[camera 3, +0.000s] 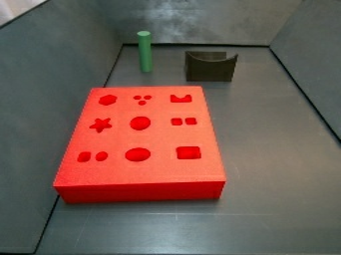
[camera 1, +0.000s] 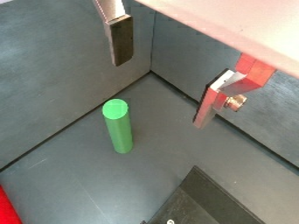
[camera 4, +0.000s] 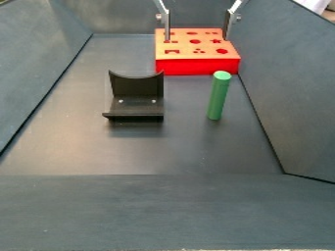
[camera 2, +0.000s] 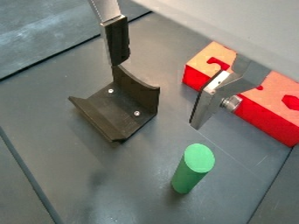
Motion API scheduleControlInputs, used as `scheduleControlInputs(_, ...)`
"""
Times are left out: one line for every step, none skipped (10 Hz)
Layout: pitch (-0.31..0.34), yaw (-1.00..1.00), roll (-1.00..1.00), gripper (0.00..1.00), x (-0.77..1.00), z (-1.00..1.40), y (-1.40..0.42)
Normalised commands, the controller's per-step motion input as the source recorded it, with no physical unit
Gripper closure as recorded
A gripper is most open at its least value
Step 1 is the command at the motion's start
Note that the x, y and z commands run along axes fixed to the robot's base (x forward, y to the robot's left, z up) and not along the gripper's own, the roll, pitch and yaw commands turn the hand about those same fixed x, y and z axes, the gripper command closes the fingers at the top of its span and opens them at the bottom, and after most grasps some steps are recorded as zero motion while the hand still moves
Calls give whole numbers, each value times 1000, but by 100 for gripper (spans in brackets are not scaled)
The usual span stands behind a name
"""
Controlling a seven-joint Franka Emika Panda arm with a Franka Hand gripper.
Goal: Pick up the round object. Move up. Move to above the board. Insert the round object.
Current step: Pick up the round object.
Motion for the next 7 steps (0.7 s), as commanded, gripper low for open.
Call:
scheduleControlInputs(-11, 0, 0, 0, 0, 0, 0)
scheduleControlInputs(-14, 0, 0, 0, 0, 0, -3)
scheduleControlInputs(-13, 0, 27, 0, -329, -151, -60)
scheduleControlInputs(-7, 0, 10, 0, -220, -126, 0)
scheduleControlInputs(0, 0, 0, 0, -23, 0, 0)
scheduleControlInputs(-4, -3, 6, 0, -186, -26, 0)
scheduleControlInputs(0, -11, 47, 0, -183, -106, 0)
